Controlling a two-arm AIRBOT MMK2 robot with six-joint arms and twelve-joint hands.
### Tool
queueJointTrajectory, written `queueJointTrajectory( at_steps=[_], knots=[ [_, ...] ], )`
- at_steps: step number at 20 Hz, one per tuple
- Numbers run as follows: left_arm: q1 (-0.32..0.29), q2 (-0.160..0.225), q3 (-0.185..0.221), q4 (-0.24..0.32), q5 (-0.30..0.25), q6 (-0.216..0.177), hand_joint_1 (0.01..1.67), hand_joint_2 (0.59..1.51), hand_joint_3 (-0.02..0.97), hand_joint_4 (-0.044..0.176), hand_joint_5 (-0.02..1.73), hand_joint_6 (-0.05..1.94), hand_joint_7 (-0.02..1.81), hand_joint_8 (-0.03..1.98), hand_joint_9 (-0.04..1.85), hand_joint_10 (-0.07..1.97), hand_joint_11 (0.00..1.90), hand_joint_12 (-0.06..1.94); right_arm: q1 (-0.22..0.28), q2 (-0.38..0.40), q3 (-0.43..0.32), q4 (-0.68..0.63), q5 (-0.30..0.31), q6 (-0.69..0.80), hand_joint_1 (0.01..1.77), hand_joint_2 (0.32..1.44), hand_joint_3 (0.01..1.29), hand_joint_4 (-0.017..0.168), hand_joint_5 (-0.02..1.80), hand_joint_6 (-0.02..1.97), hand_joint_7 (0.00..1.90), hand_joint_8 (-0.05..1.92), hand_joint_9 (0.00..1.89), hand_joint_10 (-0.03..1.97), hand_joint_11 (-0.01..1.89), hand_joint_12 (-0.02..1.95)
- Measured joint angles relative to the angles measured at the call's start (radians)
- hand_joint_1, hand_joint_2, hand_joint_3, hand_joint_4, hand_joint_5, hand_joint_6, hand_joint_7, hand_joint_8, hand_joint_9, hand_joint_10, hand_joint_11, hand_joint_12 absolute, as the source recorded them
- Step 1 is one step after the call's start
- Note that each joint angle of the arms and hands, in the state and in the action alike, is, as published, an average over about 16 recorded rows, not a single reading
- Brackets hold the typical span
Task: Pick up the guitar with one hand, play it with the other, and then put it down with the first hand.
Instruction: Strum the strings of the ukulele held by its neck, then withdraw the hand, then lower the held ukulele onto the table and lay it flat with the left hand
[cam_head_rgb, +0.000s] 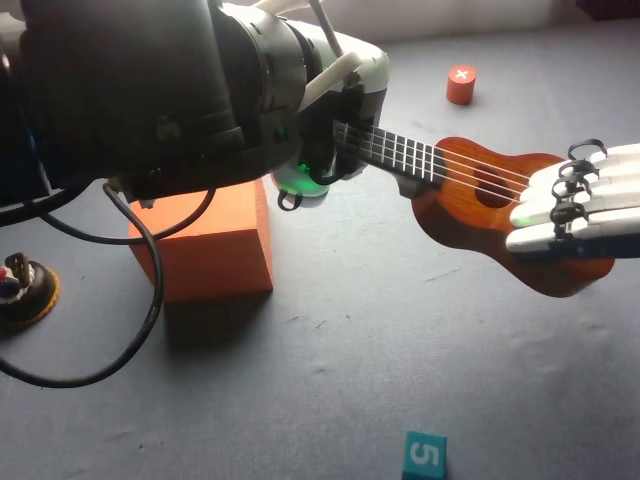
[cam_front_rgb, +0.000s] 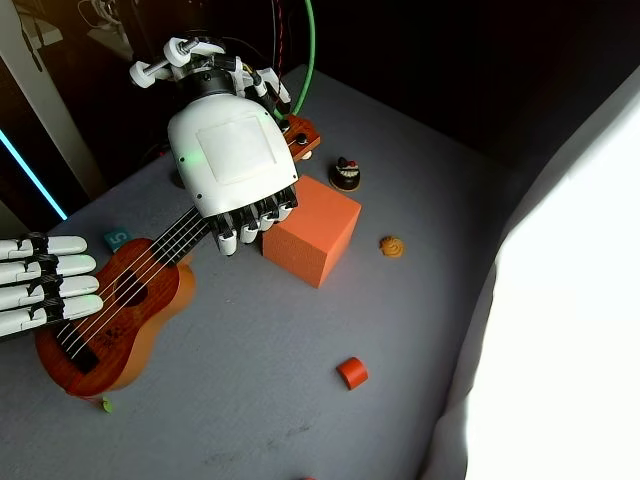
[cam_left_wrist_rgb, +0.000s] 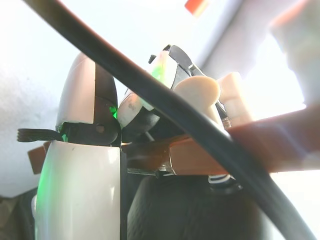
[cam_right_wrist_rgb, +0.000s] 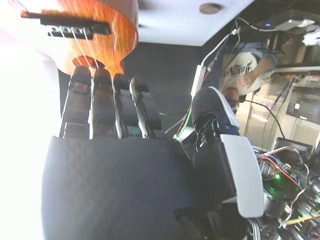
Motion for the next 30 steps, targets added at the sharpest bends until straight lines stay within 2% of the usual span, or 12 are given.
queueJointTrajectory(
  at_steps=[7,10,12,17,21,26,30],
  knots=[
    [-0.001,0.000,0.001,0.005,-0.003,-0.008,1.49,1.081,-0.017,0.000,1.22,1.89,1.31,1.98,1.39,1.92,1.41,1.93,0.050,0.027,0.037,0.022,-0.028,-0.008,0.18,1.38,0.02,-0.004,0.16,0.06,0.18,0.02,0.11,0.07,0.02,0.51],
    [0.003,-0.001,0.001,0.023,-0.006,-0.039,1.49,1.081,-0.017,-0.002,1.22,1.89,1.31,1.98,1.39,1.92,1.41,1.93,0.072,0.042,0.052,0.040,-0.063,-0.024,0.18,1.38,0.02,-0.004,0.17,0.10,0.21,0.02,0.11,0.12,0.02,0.62],
    [0.008,-0.001,0.000,0.042,-0.005,-0.074,1.49,1.081,-0.016,-0.002,1.22,1.89,1.31,1.98,1.39,1.92,1.41,1.93,0.080,0.050,0.062,0.060,-0.092,-0.041,0.18,1.38,0.02,-0.003,0.17,0.12,0.22,0.02,0.10,0.16,0.02,0.67],
    [0.030,-0.001,-0.011,0.105,0.003,-0.189,1.49,1.082,-0.017,-0.003,1.23,1.89,1.31,1.98,1.39,1.92,1.41,1.93,0.091,0.063,0.078,0.116,-0.165,-0.100,0.19,1.37,0.02,-0.001,0.13,0.19,0.20,0.02,0.07,0.24,0.02,0.69],
    [0.062,-0.001,-0.032,0.179,0.008,-0.309,1.49,1.082,-0.017,-0.003,1.23,1.89,1.32,1.98,1.40,1.92,1.41,1.93,0.094,0.066,0.080,0.155,-0.208,-0.150,0.18,1.37,0.02,-0.001,0.09,0.24,0.18,0.02,0.04,0.30,0.02,0.68],
    [0.119,-0.001,-0.066,0.298,0.017,-0.473,1.49,1.083,-0.017,-0.004,1.23,1.89,1.32,1.98,1.40,1.92,1.41,1.93,0.095,0.062,0.079,0.194,-0.226,-0.195,0.18,1.37,0.02,0.001,0.05,0.31,0.17,0.01,0.02,0.35,0.02,0.67],
    [0.172,-0.001,-0.092,0.387,0.021,-0.578,1.49,1.083,-0.017,-0.003,1.23,1.89,1.32,1.98,1.40,1.92,1.41,1.93,0.095,0.059,0.078,0.207,-0.222,-0.214,0.18,1.37,0.02,0.002,0.04,0.35,0.17,0.01,0.02,0.36,0.02,0.69]
  ],
)
